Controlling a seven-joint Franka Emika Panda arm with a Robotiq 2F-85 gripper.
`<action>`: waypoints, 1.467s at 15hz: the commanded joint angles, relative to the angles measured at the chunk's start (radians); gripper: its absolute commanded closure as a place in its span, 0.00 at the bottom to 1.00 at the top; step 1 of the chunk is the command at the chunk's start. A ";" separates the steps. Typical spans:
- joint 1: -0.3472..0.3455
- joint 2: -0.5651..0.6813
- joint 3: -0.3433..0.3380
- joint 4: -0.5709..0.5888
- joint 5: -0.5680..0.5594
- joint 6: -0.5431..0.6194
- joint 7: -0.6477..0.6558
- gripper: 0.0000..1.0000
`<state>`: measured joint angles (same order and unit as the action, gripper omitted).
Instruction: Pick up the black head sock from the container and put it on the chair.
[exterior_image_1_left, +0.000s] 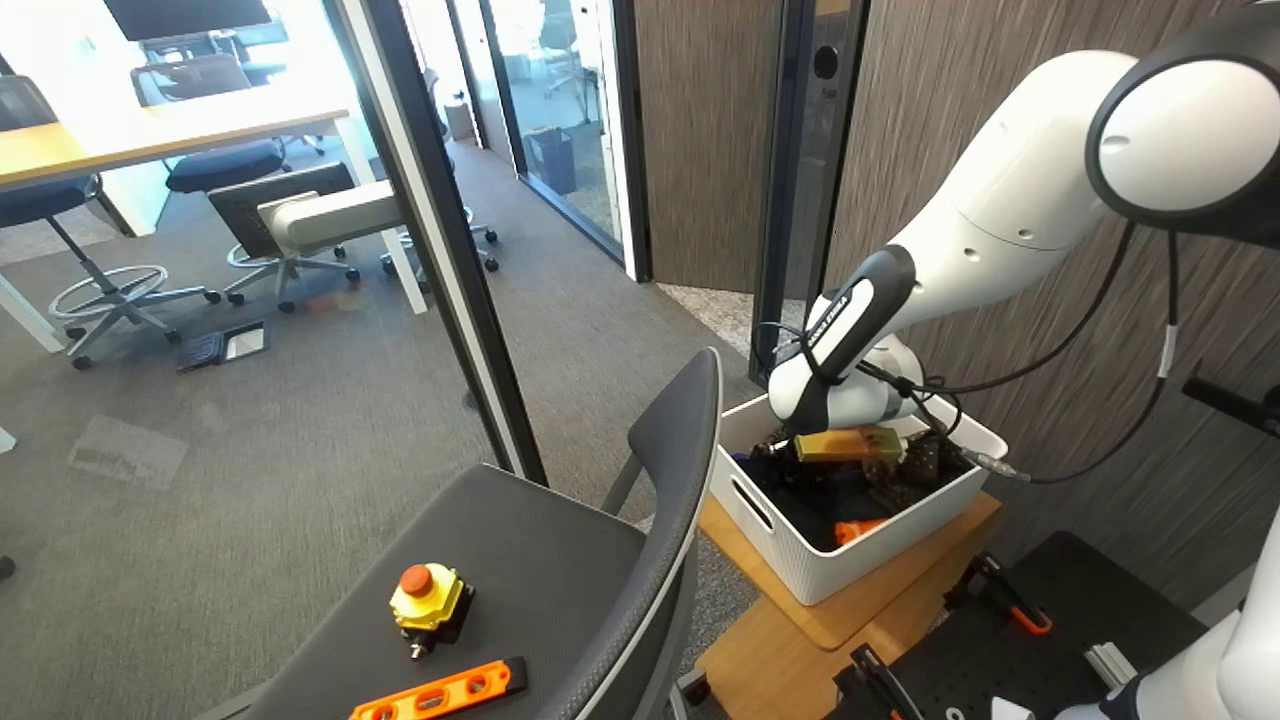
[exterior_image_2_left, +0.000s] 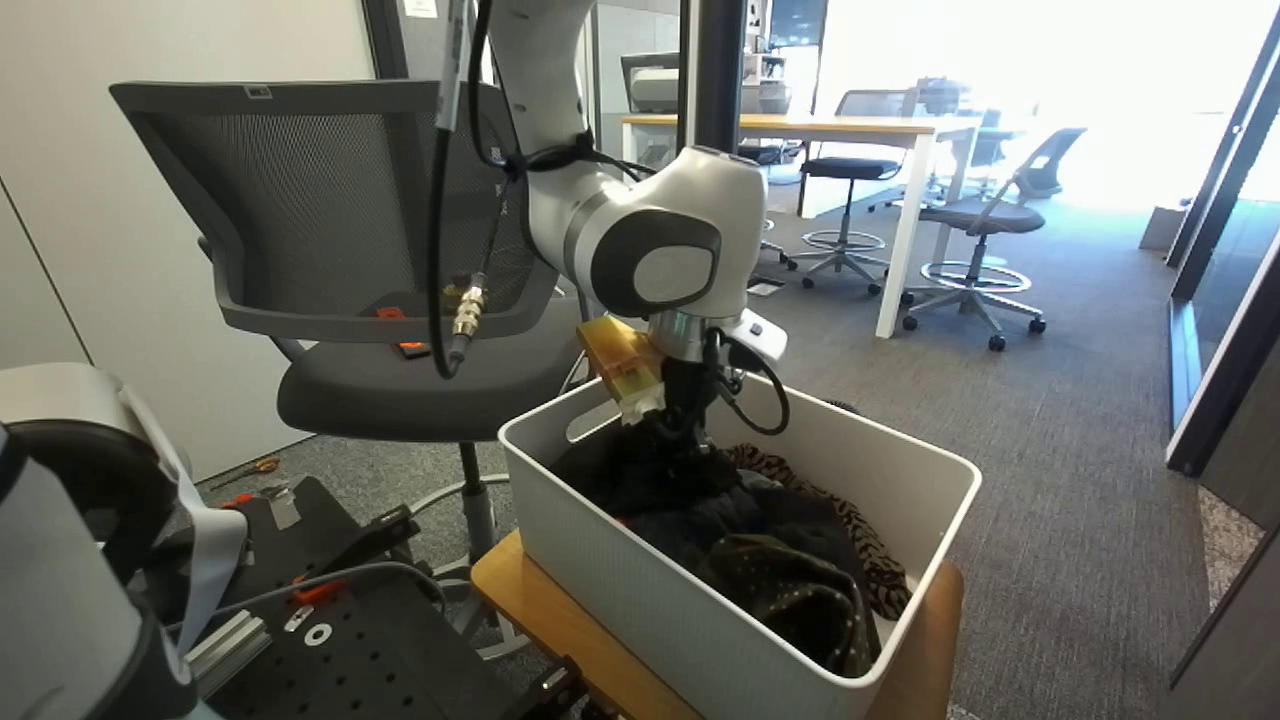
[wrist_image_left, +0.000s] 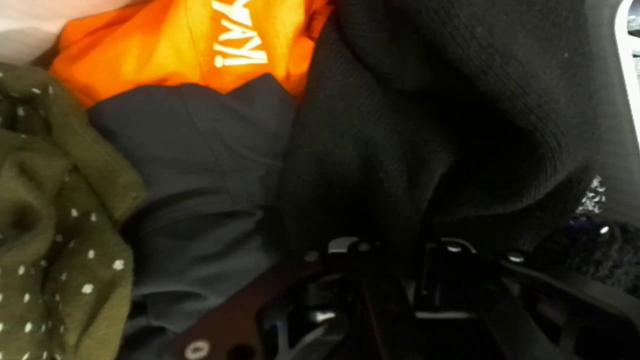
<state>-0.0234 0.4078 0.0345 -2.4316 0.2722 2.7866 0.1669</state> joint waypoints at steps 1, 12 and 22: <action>-0.057 -0.017 0.067 0.014 0.076 -0.023 -0.049 0.93; -0.047 -0.435 0.109 -0.172 0.153 -0.088 -0.151 0.90; 0.102 -0.932 0.123 -0.141 -0.238 -0.411 -0.149 0.89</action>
<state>0.0286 -0.3809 0.1478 -2.5990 0.0932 2.4867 0.0322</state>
